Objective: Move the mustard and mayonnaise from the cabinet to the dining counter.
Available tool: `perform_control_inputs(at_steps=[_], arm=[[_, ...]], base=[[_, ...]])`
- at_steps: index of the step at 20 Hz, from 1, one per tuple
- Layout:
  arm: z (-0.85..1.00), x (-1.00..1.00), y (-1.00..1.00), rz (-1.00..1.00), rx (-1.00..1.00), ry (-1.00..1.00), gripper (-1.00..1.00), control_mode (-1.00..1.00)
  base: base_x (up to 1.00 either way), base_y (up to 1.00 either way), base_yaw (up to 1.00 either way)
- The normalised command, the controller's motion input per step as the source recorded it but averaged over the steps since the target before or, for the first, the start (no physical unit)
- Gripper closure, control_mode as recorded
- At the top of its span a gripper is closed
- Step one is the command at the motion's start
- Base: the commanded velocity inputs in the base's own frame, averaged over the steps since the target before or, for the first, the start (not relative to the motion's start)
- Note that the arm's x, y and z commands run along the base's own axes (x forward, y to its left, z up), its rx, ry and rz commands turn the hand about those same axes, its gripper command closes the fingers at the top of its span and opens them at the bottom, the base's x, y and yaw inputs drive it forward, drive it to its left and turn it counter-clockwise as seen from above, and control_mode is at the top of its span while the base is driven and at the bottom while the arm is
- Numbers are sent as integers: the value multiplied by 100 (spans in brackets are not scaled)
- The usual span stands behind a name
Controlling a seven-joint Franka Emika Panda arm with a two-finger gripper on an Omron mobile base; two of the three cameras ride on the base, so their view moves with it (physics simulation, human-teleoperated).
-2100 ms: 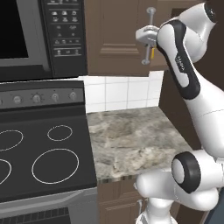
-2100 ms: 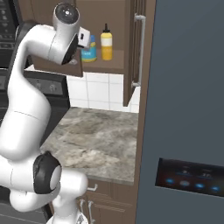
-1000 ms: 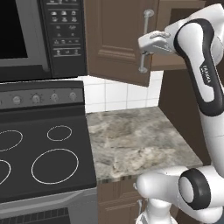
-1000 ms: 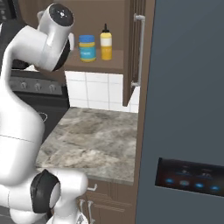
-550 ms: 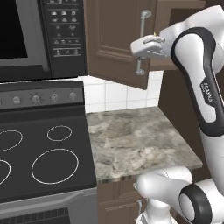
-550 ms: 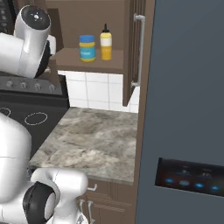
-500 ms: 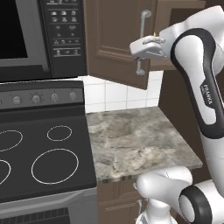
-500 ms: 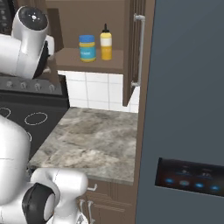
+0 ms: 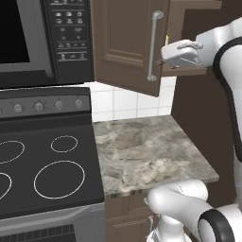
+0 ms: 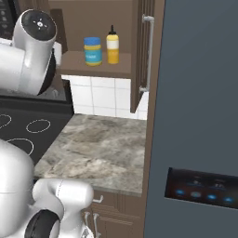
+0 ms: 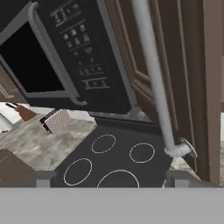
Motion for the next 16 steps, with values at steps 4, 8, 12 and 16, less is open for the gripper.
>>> perform_control_inputs(at_steps=[4, 8, 12, 16], arm=[[20, -28, -58, 0, 21, 0, -100, -100], [10, -6, -51, -4, 24, 5, -100, -100], [0, 30, -33, -20, 14, 9, -100, -100], [0, 40, -16, -28, 22, 7, -100, -100]], base=[[0, 0, 0], [0, 0, 0], [0, 0, 0], [0, 0, 0]])
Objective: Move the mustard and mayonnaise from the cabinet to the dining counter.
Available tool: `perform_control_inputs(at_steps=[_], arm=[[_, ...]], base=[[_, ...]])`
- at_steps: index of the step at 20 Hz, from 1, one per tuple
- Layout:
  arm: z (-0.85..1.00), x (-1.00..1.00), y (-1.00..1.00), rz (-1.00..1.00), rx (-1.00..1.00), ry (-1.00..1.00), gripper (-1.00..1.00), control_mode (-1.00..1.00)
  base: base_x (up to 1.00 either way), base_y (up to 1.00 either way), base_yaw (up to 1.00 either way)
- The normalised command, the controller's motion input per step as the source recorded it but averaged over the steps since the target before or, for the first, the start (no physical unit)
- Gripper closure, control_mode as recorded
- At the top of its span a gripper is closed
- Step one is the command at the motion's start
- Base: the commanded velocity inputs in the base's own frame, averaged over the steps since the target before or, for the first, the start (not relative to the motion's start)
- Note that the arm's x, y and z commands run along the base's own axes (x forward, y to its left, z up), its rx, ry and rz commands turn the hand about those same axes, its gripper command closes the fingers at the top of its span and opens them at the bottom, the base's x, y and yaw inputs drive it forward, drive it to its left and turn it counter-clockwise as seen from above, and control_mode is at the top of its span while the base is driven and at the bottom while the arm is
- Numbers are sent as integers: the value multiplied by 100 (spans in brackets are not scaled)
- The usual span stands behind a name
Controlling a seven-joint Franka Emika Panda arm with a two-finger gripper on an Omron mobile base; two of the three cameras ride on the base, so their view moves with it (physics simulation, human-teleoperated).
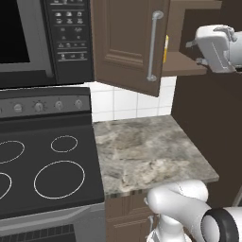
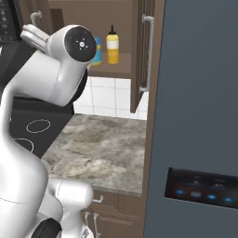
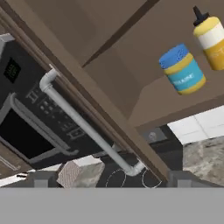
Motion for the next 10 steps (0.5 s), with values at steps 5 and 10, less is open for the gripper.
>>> perform_control_inputs(at_steps=[5, 10], arm=[[-9, 33, -13, -29, 36, 2, -100, -100], [-10, 39, -1, -15, 58, 7, -100, -100]], base=[[0, 0, 0], [0, 0, 0]])
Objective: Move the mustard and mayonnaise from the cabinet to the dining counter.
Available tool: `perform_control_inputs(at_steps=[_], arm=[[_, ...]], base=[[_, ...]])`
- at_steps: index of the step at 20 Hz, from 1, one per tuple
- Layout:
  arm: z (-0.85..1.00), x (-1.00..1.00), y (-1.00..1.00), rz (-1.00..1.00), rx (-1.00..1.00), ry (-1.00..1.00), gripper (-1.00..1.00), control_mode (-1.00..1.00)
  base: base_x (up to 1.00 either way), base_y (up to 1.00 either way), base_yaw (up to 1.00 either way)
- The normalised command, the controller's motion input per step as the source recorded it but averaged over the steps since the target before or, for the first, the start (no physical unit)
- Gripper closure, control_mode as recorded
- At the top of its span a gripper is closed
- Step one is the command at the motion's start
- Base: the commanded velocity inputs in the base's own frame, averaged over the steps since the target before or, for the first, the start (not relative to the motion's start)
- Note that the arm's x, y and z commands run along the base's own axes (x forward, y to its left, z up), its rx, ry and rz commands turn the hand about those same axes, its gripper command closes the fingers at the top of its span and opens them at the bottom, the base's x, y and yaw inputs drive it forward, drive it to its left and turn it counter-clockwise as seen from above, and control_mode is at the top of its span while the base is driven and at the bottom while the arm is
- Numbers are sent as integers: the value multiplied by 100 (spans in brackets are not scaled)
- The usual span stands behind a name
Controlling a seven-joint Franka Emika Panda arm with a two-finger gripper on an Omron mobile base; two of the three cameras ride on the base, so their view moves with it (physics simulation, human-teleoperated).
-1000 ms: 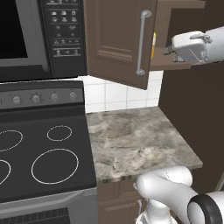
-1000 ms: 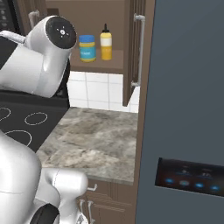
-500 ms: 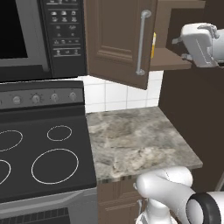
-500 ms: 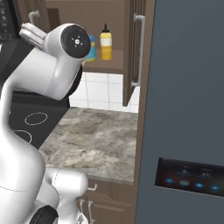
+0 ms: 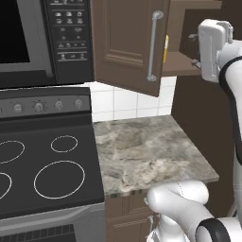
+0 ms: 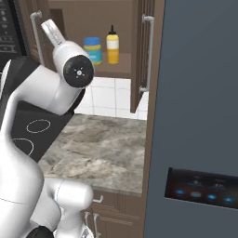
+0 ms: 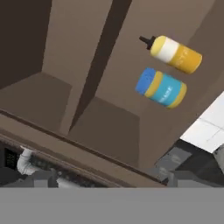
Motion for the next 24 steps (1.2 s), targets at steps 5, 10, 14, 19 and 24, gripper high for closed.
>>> perform_control_inputs(at_steps=[5, 10, 14, 19, 24], arm=[[-6, 56, -6, -2, 57, 17, -100, -100], [0, 57, -3, 0, 32, 18, -100, -100], [0, 44, 0, 2, 6, 19, -100, -100], [-1, 31, 2, 6, 1, 22, -100, -100], [-8, 23, 13, 12, 0, 7, -100, -100]], base=[[0, 0, 0], [0, 0, 0], [0, 0, 0], [0, 0, 0], [0, 0, 0]])
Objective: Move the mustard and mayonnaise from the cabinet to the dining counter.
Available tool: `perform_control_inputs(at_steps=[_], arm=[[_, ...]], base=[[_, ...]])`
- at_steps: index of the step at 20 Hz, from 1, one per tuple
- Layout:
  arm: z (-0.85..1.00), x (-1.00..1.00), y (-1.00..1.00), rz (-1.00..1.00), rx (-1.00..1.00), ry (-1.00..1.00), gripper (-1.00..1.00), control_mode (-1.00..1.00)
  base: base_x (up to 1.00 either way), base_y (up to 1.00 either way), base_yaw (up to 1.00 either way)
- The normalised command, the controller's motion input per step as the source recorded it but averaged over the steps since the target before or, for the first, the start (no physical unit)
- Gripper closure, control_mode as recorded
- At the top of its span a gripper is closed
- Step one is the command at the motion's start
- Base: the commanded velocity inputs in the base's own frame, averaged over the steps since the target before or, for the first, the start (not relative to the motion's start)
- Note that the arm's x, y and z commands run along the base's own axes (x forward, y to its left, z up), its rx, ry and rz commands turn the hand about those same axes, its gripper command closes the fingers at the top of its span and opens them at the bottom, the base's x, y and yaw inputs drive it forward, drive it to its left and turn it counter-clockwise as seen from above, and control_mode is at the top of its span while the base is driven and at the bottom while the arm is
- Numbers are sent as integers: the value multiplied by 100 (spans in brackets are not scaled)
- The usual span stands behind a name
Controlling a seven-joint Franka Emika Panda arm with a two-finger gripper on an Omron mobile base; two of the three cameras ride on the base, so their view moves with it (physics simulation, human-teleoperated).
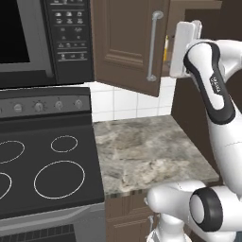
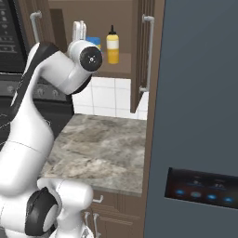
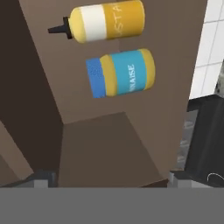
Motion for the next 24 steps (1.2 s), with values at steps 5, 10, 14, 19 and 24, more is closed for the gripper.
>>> perform_control_inputs(at_steps=[5, 10, 14, 19, 24], arm=[[-14, 18, 17, 16, 0, 2, -100, -100], [-28, 7, 14, 25, -2, -1, -100, -100], [-15, 3, 29, 25, -6, -7, -100, -100], [-8, -5, 50, 26, -23, -16, -100, -100], [-1, -20, 61, 18, -20, -10, -100, -100]], base=[[0, 0, 0], [0, 0, 0], [0, 0, 0], [0, 0, 0], [0, 0, 0]])
